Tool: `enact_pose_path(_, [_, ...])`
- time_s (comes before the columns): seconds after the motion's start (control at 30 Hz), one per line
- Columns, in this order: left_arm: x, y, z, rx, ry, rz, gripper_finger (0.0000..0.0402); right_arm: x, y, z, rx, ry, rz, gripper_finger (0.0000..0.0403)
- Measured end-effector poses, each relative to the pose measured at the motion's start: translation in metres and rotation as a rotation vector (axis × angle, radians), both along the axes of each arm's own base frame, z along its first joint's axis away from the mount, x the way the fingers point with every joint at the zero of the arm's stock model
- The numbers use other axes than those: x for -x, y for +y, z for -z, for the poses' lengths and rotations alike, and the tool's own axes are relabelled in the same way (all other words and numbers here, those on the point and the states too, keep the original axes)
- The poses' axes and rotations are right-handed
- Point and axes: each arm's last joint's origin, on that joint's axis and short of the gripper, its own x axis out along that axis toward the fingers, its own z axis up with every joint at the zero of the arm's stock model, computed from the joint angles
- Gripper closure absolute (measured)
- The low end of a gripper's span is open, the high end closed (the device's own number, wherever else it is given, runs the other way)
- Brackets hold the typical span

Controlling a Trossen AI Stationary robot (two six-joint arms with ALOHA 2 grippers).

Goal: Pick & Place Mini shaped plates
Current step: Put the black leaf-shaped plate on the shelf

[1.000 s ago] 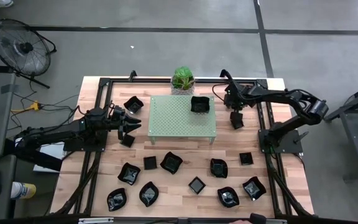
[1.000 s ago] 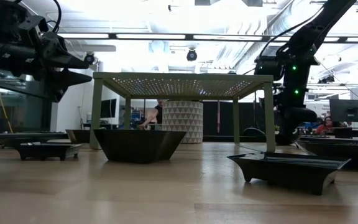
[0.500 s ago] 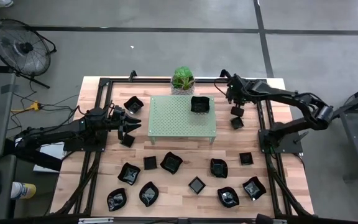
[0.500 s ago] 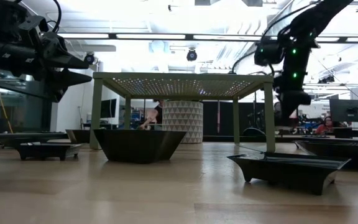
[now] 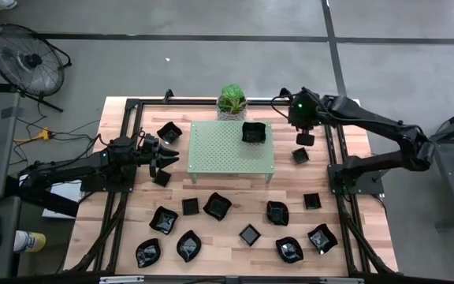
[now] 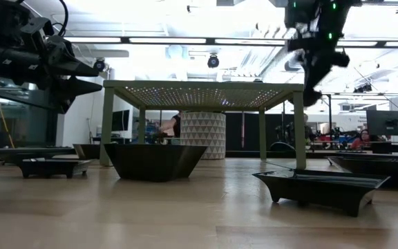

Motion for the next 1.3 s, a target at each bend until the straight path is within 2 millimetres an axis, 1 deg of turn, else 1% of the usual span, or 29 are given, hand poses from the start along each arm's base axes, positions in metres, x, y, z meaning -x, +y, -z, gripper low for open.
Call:
enact_pose_path(0.1, [0.0,0.0,0.0,0.0,0.0,0.0,0.0245,-0.007,0.01,-0.017,-0.006,-0.031,-0.123,0.0403])
enact_pose_path(0.2, [0.0,0.0,0.0,0.0,0.0,0.0,0.0245,-0.012,0.021,-0.026,-0.018,-0.053,-0.234,0.0403])
enact_pose_path(0.33, [0.0,0.0,0.0,0.0,0.0,0.001,0.0245,-0.02,0.035,-0.034,-0.003,-0.073,-0.384,0.0403])
enact_pose_path(0.53, [0.0,0.0,0.0,0.0,0.0,0.002,0.0245,-0.033,0.055,-0.045,0.051,-0.097,-0.561,0.0402])
enact_pose_path(0.7, [0.0,0.0,0.0,0.001,0.0,0.004,0.0245,-0.049,0.072,-0.051,0.115,-0.103,-0.652,0.0402])
enact_pose_path(0.83, [0.0,0.0,0.0,0.0,0.0,0.004,0.0245,-0.073,0.082,-0.053,0.134,-0.093,-0.721,0.0402])
enact_pose_path(1.07, [0.0,0.0,0.0,0.0,0.0,0.003,0.0245,-0.125,0.084,-0.057,0.15,-0.087,-0.755,0.0402])
enact_pose_path(1.3, [0.0,0.0,0.0,0.0,0.0,0.003,0.0245,-0.177,0.091,-0.052,0.145,-0.08,-0.806,0.0402])
